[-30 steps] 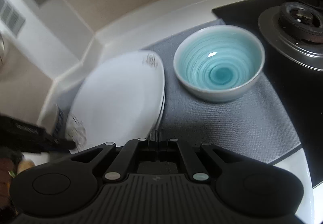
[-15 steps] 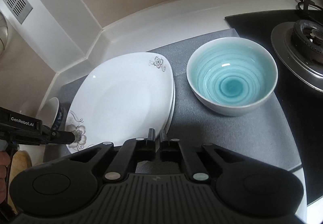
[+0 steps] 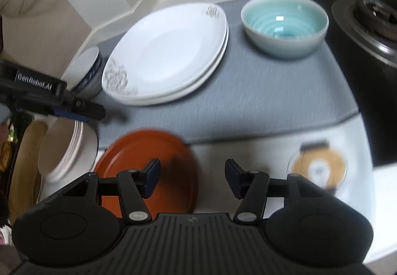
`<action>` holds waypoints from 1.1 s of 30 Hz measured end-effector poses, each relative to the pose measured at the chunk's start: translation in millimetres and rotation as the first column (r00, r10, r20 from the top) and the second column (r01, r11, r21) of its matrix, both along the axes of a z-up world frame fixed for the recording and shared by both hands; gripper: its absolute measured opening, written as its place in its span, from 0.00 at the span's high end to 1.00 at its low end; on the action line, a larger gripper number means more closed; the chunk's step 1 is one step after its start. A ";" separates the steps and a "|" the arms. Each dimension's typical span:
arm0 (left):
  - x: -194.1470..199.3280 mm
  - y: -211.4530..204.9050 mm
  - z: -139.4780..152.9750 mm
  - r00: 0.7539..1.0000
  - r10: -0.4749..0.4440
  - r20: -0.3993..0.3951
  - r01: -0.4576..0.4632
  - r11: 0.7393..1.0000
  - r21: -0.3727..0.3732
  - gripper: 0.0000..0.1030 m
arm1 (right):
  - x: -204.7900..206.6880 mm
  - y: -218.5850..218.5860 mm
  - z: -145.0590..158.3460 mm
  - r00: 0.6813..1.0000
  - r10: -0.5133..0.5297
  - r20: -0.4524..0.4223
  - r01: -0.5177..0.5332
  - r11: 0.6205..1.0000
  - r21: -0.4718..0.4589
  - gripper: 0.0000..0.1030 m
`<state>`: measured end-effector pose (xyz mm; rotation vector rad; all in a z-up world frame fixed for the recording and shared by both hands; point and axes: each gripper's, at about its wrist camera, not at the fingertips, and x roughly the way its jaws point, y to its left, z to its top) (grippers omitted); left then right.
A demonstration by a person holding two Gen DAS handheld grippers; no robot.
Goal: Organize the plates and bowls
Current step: 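Grip the rim of the orange-brown plate with both grippers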
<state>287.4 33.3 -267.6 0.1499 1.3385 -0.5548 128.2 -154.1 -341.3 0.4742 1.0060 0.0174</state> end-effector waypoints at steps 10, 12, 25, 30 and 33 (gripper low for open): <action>-20.6 -13.3 -2.8 0.998 -0.059 0.002 0.059 0.998 0.015 0.49 | -9.8 -26.5 -1.6 0.985 -0.174 0.009 0.173 0.972 -0.162 0.94; -25.5 -17.0 -4.8 0.997 -0.078 -0.004 0.078 0.997 0.002 0.45 | -15.8 -37.4 2.1 0.976 -0.218 0.017 0.218 0.964 -0.152 0.90; -50.5 -58.0 -50.0 0.989 -0.142 0.028 0.141 0.989 0.054 0.61 | -40.3 -34.0 -5.2 0.989 -0.147 0.011 0.147 0.979 -0.140 0.56; -58.3 -70.9 -51.4 0.987 -0.139 0.078 0.129 0.985 0.117 0.74 | -32.3 -46.4 -8.6 0.996 -0.087 0.027 0.090 0.988 -0.125 0.63; -64.7 -76.7 -51.7 0.994 -0.094 0.063 0.084 0.985 0.149 0.82 | -24.3 -53.4 -9.4 0.999 -0.020 0.035 0.024 0.993 -0.119 0.67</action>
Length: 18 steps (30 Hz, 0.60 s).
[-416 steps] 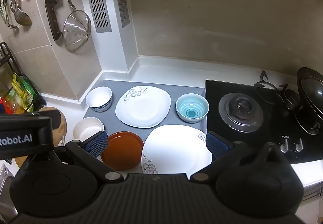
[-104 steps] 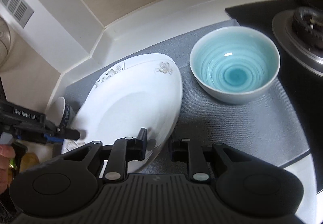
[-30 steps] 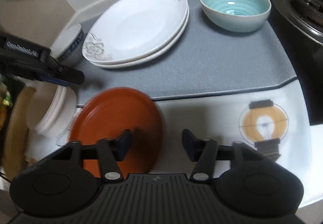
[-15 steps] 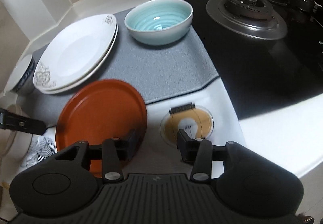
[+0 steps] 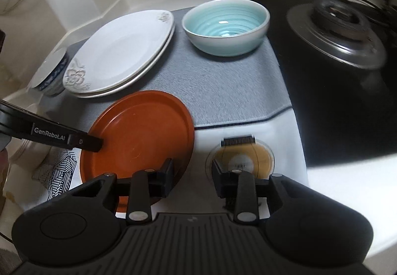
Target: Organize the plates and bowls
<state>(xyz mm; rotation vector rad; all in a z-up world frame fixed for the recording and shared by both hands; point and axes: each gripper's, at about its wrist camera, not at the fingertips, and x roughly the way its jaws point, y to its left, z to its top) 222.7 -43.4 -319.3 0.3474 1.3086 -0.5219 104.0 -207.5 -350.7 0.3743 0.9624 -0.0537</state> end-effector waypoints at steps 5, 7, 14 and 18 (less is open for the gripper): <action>-13.7 -4.7 0.5 0.990 0.093 -0.108 -0.092 0.996 0.021 0.86 | 8.5 -13.2 -0.7 0.995 0.097 -0.007 -0.097 0.994 0.041 0.88; -20.9 -7.8 3.4 0.987 0.119 -0.104 -0.115 0.992 0.044 0.86 | 6.8 -20.0 -0.3 0.990 0.142 0.005 -0.142 0.988 0.068 0.89; -44.6 -17.6 31.0 0.973 0.219 -0.069 -0.215 0.974 0.068 0.86 | -8.4 -42.1 13.0 0.975 0.215 0.051 -0.220 0.966 0.138 0.88; -52.2 -24.2 57.0 0.970 0.244 -0.013 -0.242 0.968 0.059 0.86 | -8.3 -51.7 31.5 0.967 0.237 0.095 -0.249 0.958 0.145 0.88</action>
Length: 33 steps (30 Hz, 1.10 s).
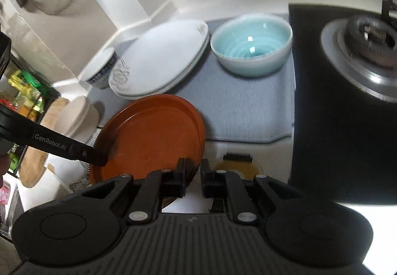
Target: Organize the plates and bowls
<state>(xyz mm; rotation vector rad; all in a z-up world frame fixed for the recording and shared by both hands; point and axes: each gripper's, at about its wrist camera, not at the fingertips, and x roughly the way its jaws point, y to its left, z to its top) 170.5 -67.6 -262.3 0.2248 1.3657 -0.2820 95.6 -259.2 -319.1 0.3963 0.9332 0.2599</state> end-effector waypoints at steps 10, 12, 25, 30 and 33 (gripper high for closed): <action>37.2 17.6 62.0 0.998 0.042 0.046 -0.037 0.993 -0.110 0.86 | 30.8 -5.0 68.0 0.997 0.028 0.073 -0.030 0.999 0.032 0.87; 52.5 20.8 71.2 0.997 0.014 0.081 -0.004 0.993 -0.119 0.86 | 44.6 -1.4 76.6 0.996 0.030 0.079 -0.033 0.999 0.026 0.87; 158.8 56.1 87.9 0.978 0.030 0.205 0.023 0.967 -0.254 0.86 | 134.9 52.4 115.4 0.985 -0.084 0.148 0.099 0.990 -0.098 0.86; 182.5 65.6 73.9 0.975 0.003 0.220 0.062 0.955 -0.289 0.86 | 160.6 69.2 116.3 0.986 -0.099 0.134 0.123 0.975 -0.185 0.86; 198.7 67.2 47.0 0.986 -0.009 0.164 0.056 0.957 -0.284 0.86 | 176.8 72.2 99.0 0.989 -0.115 0.095 0.132 0.971 -0.200 0.86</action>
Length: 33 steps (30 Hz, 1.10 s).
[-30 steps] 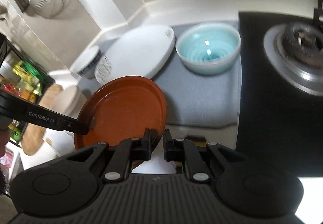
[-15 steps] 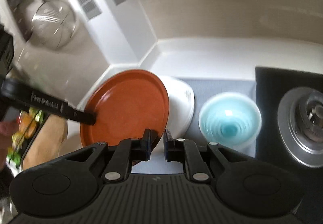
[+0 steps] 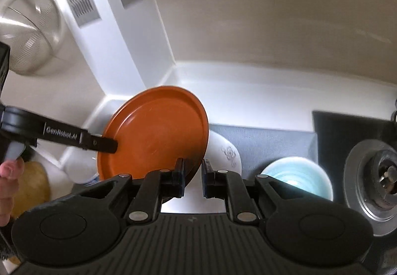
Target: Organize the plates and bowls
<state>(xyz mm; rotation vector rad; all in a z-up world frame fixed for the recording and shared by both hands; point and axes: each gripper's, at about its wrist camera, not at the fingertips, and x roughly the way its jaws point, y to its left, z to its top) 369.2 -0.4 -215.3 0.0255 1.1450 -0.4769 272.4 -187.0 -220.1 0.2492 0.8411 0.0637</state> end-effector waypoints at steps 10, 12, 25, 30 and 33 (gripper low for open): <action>28.2 -12.6 -69.8 0.994 0.012 -0.104 -0.004 0.997 0.080 0.86 | 35.3 -2.1 -82.0 0.986 -0.029 -0.166 0.028 1.000 -0.008 0.86; 27.1 -18.0 -78.0 0.994 0.003 -0.110 0.009 0.994 0.110 0.87 | 36.1 -2.0 -85.1 0.986 -0.026 -0.164 0.024 1.000 -0.013 0.86; -28.4 65.1 -17.6 0.988 0.044 0.148 -0.040 0.999 -0.029 0.17 | 19.1 33.6 -45.7 0.994 0.089 -0.057 -0.089 0.996 0.003 0.37; -45.3 122.4 -10.7 0.981 0.151 0.124 -0.141 0.986 -0.088 0.13 | 29.9 71.9 -38.0 0.980 0.198 -0.012 -0.197 0.978 0.062 0.37; -54.4 144.1 -4.6 0.955 0.224 0.194 -0.200 0.970 -0.138 0.21 | 38.4 96.8 -32.7 0.979 0.202 0.026 -0.203 0.979 0.013 0.36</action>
